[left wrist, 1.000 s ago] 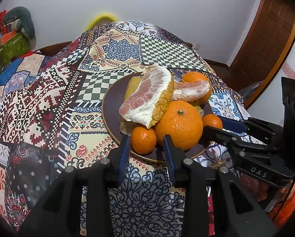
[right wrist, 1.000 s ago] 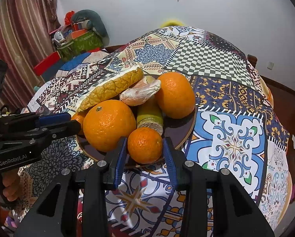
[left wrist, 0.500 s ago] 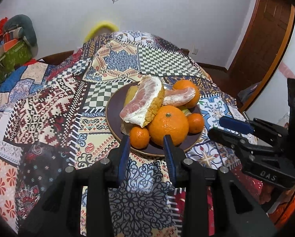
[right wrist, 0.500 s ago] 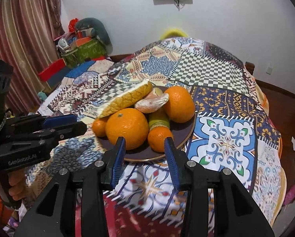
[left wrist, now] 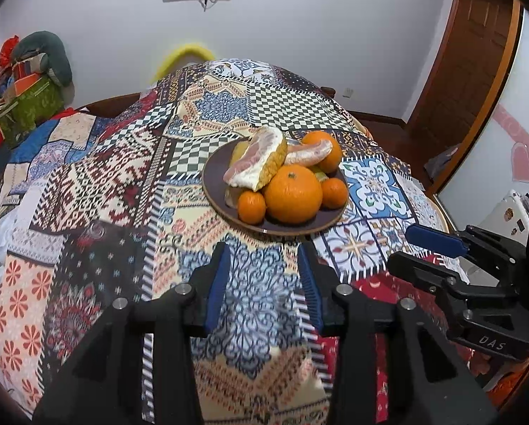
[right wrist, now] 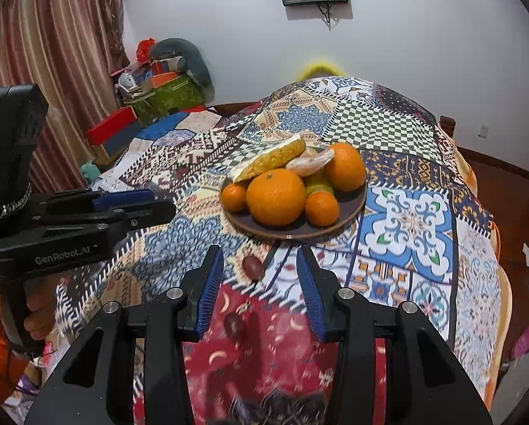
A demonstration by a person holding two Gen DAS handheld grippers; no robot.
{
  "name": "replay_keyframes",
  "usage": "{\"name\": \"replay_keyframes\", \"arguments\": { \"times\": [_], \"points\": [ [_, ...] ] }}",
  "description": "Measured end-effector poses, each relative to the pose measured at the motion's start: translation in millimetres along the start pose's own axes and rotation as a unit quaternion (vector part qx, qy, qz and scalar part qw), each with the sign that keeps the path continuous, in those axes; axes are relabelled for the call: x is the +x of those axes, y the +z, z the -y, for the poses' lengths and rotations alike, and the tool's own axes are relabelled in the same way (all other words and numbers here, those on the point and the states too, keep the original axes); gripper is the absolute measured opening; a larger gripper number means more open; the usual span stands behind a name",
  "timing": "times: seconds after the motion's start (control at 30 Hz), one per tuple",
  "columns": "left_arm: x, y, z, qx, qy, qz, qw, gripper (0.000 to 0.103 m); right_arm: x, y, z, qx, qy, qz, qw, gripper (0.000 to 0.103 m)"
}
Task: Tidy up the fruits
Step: 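Open both tools and withdraw them toward the dark red dates on the quilt, then grasp a dark red date with the right tool while the left tool grasps another date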
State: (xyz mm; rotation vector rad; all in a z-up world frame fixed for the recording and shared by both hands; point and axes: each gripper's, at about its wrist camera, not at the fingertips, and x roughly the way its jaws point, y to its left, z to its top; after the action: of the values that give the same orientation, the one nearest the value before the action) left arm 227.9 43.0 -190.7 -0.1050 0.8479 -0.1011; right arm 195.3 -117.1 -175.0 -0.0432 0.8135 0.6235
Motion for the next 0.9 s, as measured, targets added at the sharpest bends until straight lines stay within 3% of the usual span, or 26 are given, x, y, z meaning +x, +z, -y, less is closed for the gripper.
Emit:
{"name": "replay_keyframes", "arguments": {
  "times": [0.4,0.83,0.9],
  "points": [
    [-5.6,-33.6,-2.6,-0.002,0.003,-0.029,0.9996,0.045,5.1,-36.3,-8.9,0.004,-0.006,-0.035,0.999,0.042],
    [17.9,-47.9,0.4,-0.004,-0.005,-0.066,0.9978,0.045,43.0,-45.5,-9.2,0.010,0.015,-0.076,0.997,0.042],
    [20.5,-47.0,0.4,-0.003,-0.007,-0.067,0.9977,0.045,44.5,-46.0,-11.8,0.003,0.012,-0.074,0.997,0.038]
  ]
}}
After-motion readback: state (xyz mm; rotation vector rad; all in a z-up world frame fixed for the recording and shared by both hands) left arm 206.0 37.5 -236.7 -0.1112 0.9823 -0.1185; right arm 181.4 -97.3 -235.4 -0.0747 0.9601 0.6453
